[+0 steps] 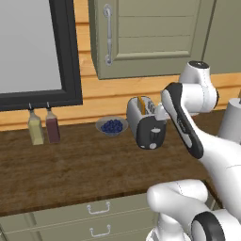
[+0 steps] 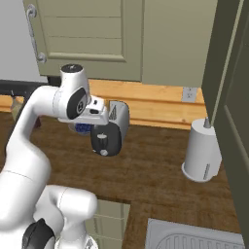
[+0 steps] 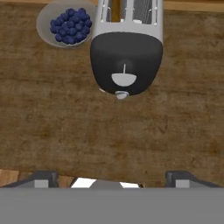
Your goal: Start the toaster. Once the lever pops up, take the bread to the plate on the dining counter.
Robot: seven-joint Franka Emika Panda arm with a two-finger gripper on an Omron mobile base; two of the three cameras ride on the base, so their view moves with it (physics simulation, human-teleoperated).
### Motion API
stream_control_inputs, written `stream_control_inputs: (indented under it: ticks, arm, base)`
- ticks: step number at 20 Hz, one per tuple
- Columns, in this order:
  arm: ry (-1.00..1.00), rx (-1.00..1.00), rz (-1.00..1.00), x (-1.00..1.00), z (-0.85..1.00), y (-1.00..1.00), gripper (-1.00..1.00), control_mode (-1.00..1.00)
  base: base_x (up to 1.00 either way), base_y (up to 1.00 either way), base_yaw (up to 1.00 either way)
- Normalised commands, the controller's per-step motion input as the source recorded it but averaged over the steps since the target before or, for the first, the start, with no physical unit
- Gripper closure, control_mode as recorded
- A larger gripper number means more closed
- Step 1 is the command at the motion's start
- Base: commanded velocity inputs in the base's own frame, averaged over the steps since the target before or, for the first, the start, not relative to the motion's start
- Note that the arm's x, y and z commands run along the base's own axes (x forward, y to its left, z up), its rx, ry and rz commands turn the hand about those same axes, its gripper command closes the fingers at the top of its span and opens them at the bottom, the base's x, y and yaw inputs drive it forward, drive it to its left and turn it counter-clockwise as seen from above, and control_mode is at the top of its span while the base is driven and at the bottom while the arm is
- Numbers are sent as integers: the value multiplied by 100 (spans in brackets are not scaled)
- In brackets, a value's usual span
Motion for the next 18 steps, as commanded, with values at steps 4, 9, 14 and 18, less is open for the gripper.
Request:
stream_control_inputs:
  ticks: [4, 9, 14, 18]
  arm:
    - [-10, 0, 0, 11, -43, -16, -100, -100]
    - [-6, 0, 0, 53, -17, -10, -100, -100]
    - [0, 1, 0, 40, -2, 0, 100, -100]
    - [0, 1, 0, 39, -17, 0, 100, -100]
  base:
    - [0, 0, 0]
    - [0, 0, 0]
    - [0, 0, 0]
    - [0, 0, 0]
